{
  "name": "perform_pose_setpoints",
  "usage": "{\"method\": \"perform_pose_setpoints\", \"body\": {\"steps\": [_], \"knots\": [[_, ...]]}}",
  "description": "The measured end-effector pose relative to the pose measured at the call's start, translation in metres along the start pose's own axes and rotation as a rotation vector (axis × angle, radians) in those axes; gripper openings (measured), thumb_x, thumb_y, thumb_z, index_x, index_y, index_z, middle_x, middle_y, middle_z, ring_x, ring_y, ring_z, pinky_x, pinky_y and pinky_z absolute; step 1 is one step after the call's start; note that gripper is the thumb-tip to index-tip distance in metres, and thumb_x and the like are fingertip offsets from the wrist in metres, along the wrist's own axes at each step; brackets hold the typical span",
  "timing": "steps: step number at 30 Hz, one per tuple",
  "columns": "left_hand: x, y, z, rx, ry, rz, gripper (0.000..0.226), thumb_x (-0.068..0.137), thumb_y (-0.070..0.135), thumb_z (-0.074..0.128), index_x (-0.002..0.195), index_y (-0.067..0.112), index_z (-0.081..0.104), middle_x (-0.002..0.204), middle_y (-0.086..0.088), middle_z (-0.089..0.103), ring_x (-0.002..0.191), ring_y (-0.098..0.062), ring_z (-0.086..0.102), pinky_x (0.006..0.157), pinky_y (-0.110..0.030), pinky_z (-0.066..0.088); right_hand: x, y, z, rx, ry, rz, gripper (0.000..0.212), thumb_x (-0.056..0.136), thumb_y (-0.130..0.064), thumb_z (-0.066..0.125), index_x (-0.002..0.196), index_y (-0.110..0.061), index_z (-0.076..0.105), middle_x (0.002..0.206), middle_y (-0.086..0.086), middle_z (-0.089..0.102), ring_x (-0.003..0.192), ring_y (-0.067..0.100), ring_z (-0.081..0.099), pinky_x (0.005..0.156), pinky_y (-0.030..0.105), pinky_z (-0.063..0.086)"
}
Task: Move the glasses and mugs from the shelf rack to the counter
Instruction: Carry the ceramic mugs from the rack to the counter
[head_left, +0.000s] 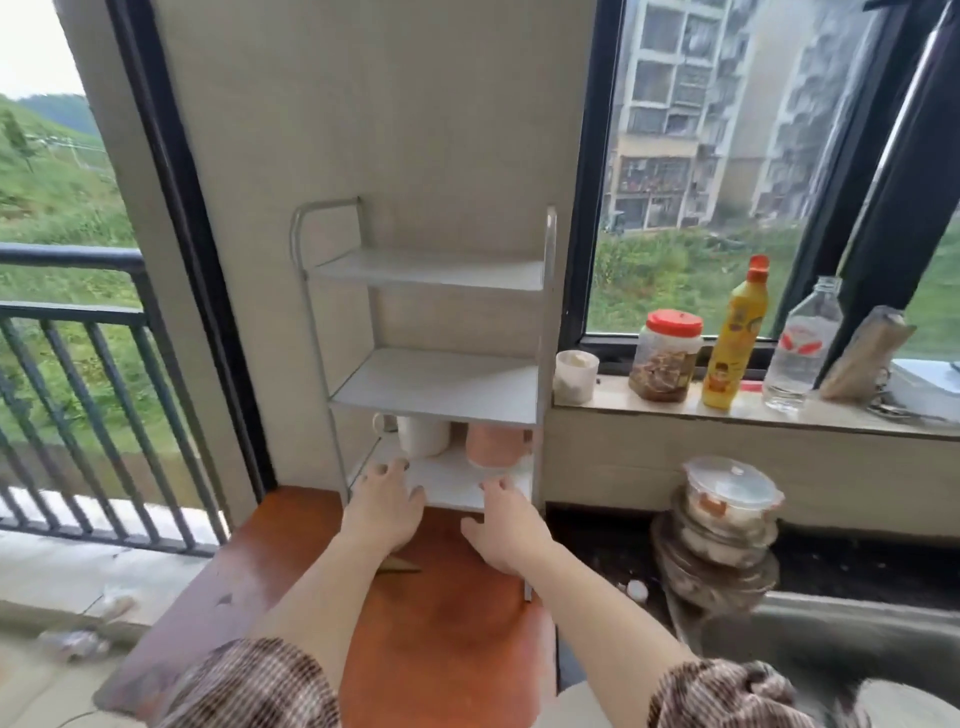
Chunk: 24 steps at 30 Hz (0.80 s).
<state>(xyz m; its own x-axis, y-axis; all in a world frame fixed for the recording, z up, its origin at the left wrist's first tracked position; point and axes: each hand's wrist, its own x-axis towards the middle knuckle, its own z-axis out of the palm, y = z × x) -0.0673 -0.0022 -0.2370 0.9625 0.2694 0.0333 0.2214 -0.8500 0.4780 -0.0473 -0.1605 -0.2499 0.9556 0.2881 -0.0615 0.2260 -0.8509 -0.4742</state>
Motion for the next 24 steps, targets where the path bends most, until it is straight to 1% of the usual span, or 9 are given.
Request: {"method": "perform_pose_setpoints", "body": {"steps": [6,9,13,15,17,19,21,22,24], "knots": [[0.048,-0.033,0.03,-0.266,0.031,0.032,0.057,0.098,0.031,0.045,0.148,0.01,0.027,0.151,-0.014,0.034,0.132,-0.03,0.042,0.103,-0.037,0.036,0.051,-0.005,0.039,0.215,0.158,0.107,0.073,0.094,-0.028,0.053,0.153,-0.01,0.013,0.154,0.009,0.025,0.132,0.031,0.042,0.104,0.038,0.042],[0.072,-0.043,0.038,-0.391,0.051,-0.005,0.064,0.099,0.031,0.046,0.152,0.009,0.018,0.157,-0.013,0.024,0.142,-0.028,0.028,0.11,-0.035,0.028,0.074,0.001,0.047,0.37,0.253,0.17,0.076,0.093,-0.025,0.055,0.154,-0.014,0.011,0.158,0.007,0.02,0.139,0.028,0.035,0.111,0.04,0.037],[0.106,-0.054,0.039,-0.542,0.078,-0.074,0.069,0.097,0.028,0.051,0.153,0.012,0.014,0.156,-0.012,0.027,0.14,-0.03,0.031,0.108,-0.04,0.032,0.106,0.004,0.045,0.535,0.493,0.333,0.071,0.089,-0.015,0.057,0.149,-0.006,0.021,0.143,0.014,0.042,0.121,0.033,0.052,0.096,0.035,0.045],[0.121,-0.057,0.041,-0.599,0.067,-0.11,0.069,0.097,0.024,0.052,0.152,0.012,0.013,0.158,-0.009,0.024,0.141,-0.029,0.03,0.108,-0.04,0.033,0.117,0.005,0.042,0.641,0.547,0.424,0.063,0.09,-0.014,0.052,0.145,-0.005,0.024,0.141,0.018,0.043,0.123,0.036,0.049,0.1,0.04,0.044],[0.135,-0.063,0.042,-0.666,0.038,-0.136,0.072,0.096,0.019,0.051,0.153,0.013,0.008,0.16,-0.007,0.018,0.143,-0.027,0.027,0.108,-0.034,0.031,0.124,0.006,0.039,0.794,0.558,0.487,0.064,0.09,-0.007,0.048,0.147,-0.006,0.019,0.141,0.017,0.044,0.123,0.036,0.049,0.098,0.043,0.045],[0.148,-0.068,0.045,-0.775,0.011,-0.165,0.075,0.096,0.012,0.05,0.154,0.018,0.002,0.161,-0.005,0.015,0.142,-0.025,0.029,0.101,-0.027,0.032,0.128,0.01,0.038,0.893,0.594,0.519,0.069,0.088,0.001,0.044,0.149,-0.009,0.016,0.141,0.013,0.047,0.123,0.033,0.05,0.089,0.037,0.044],[0.16,-0.073,0.046,-0.894,-0.013,-0.171,0.076,0.092,0.003,0.049,0.154,0.02,0.007,0.158,-0.005,0.023,0.139,-0.026,0.035,0.102,-0.03,0.035,0.133,0.012,0.035,0.964,0.643,0.522,0.073,0.087,0.003,0.043,0.152,-0.014,0.014,0.139,0.006,0.047,0.122,0.026,0.05,0.088,0.032,0.04],[0.165,-0.075,0.047,-0.942,-0.024,-0.159,0.072,0.089,-0.001,0.047,0.151,0.018,0.018,0.154,-0.007,0.032,0.133,-0.027,0.042,0.1,-0.034,0.04,0.135,0.012,0.035,1.017,0.662,0.512,0.079,0.085,0.005,0.043,0.154,-0.019,0.013,0.136,-0.001,0.045,0.119,0.021,0.049,0.089,0.03,0.039],[0.171,-0.074,0.047,-0.973,-0.009,-0.118,0.051,0.083,-0.008,0.044,0.129,0.014,0.042,0.128,-0.011,0.055,0.099,-0.022,0.057,0.076,-0.029,0.048,0.139,0.012,0.034,1.123,0.694,0.494,0.089,0.082,0.011,0.043,0.155,-0.028,0.011,0.127,-0.009,0.04,0.112,0.012,0.044,0.089,0.027,0.036]]}}
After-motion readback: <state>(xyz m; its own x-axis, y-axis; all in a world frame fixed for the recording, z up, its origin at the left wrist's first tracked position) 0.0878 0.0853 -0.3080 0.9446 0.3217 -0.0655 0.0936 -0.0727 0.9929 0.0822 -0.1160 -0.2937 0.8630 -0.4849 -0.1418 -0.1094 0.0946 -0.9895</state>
